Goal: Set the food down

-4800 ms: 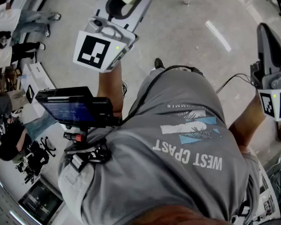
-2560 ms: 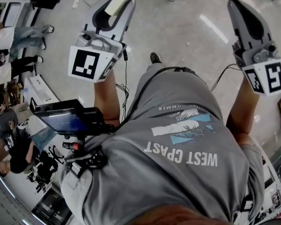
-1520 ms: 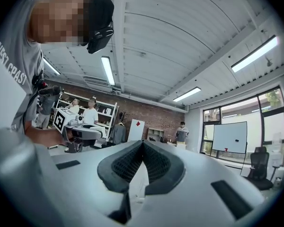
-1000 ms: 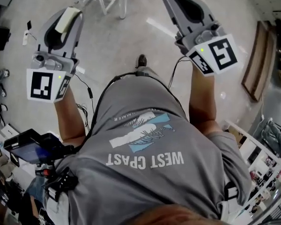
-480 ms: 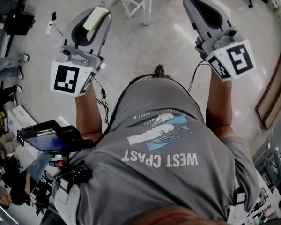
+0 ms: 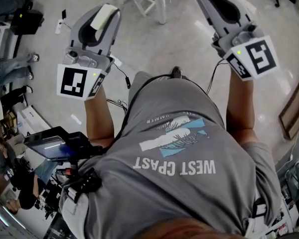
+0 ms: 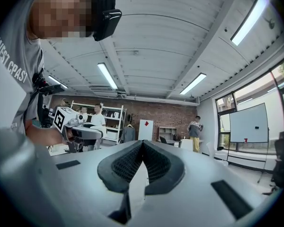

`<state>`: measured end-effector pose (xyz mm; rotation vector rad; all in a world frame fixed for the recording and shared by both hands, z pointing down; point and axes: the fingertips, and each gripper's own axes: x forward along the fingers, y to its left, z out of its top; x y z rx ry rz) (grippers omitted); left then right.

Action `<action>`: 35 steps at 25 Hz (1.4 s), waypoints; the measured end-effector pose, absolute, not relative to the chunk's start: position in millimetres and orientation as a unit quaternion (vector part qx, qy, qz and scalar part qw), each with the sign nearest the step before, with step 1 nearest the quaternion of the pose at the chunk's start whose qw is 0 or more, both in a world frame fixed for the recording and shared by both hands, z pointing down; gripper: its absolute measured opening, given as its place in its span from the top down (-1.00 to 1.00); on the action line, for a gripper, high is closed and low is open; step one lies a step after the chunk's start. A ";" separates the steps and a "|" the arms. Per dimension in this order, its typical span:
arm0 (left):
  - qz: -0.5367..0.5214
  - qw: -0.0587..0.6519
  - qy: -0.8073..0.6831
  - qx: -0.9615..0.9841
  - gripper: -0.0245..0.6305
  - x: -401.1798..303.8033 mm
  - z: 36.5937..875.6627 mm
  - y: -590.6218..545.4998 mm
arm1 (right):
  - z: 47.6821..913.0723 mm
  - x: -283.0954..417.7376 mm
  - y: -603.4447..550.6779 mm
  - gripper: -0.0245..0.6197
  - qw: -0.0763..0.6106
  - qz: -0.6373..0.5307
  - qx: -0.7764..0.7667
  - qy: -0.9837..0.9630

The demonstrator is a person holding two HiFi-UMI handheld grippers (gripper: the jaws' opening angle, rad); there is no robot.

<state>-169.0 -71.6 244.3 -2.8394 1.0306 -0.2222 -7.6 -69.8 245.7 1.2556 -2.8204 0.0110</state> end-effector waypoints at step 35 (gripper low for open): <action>-0.034 0.085 0.284 -0.955 0.60 -79.4 199.0 -88.5 | 182.7 53.5 -82.7 0.90 0.023 -0.045 0.450 -0.891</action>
